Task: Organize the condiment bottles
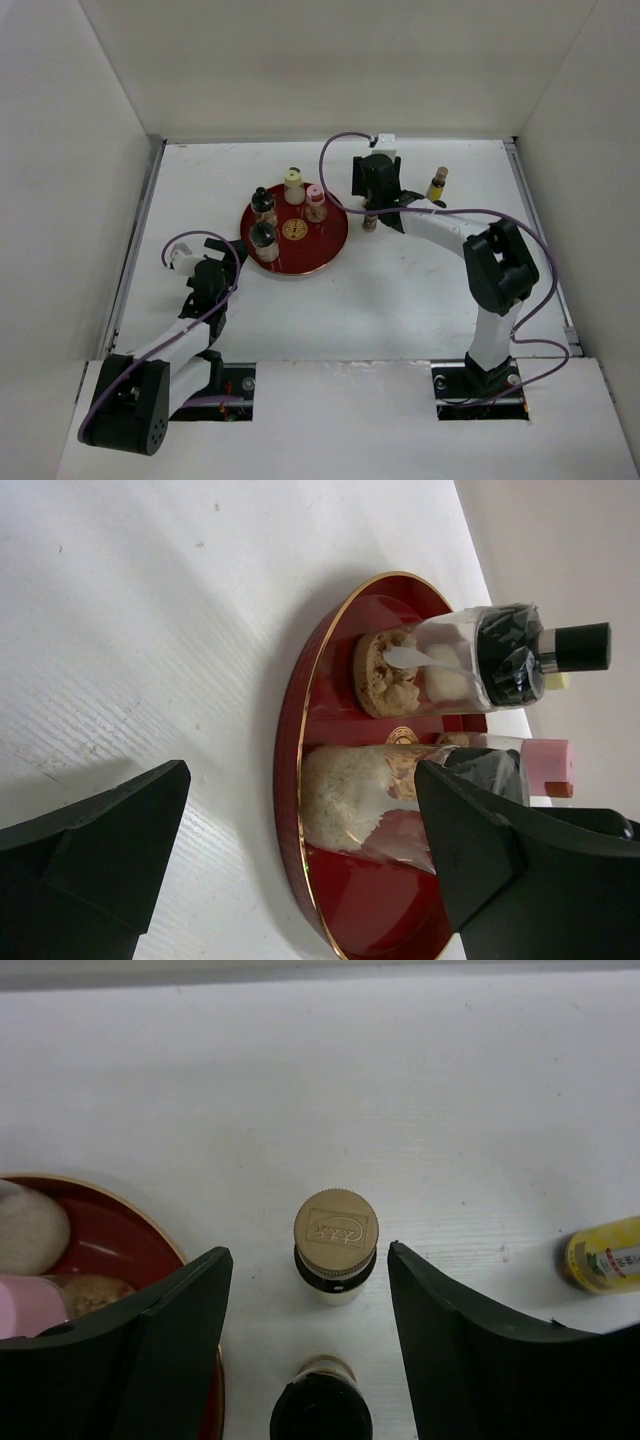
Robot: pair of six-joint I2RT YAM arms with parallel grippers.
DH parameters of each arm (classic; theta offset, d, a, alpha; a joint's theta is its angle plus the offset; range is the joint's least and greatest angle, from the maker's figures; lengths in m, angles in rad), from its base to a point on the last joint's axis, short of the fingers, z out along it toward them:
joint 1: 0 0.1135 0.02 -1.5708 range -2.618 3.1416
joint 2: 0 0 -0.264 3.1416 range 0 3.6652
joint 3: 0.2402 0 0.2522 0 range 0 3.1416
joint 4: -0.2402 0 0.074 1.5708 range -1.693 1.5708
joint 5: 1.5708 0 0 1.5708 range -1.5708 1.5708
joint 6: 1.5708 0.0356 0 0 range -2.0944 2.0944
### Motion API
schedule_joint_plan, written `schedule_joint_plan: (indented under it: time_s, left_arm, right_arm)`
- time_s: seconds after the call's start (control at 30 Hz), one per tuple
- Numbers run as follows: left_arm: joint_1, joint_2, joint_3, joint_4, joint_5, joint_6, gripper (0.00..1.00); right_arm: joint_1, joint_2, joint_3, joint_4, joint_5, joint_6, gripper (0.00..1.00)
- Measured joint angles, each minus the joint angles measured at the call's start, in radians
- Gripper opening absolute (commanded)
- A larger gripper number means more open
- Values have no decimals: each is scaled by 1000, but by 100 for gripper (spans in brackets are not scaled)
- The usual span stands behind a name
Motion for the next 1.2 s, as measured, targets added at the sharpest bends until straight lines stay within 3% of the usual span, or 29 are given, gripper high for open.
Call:
schedule_joint_plan:
  time_s: [0.07,0.2,0.33,0.4,0.63,0.8,1.03,1.2]
  left_arm:
    - [0,11,0,0,1,0,100]
    - [0,18,0,2,2,0,100]
    - [0,28,0,4,3,0,100]
    - [-1,34,0,5,4,0,100]
    - [-7,48,0,19,8,0,100]
    - [-7,51,0,22,8,0,100]
    - [-7,52,0,24,10,0,100]
    - [-7,52,0,24,8,0,100]
  right_arm:
    - [-1,29,16,-14,2,-4,67]
    - [-6,76,66,-19,6,-20,52]
    - [-11,80,79,-18,8,-29,29]
    - [-14,80,79,-16,10,-29,25]
    - [-14,47,23,40,40,-67,23]
    - [13,-64,-30,49,71,-109,22]
    - [142,-306,-93,111,66,-125,22]
    - [236,-382,-102,148,36,-97,22]
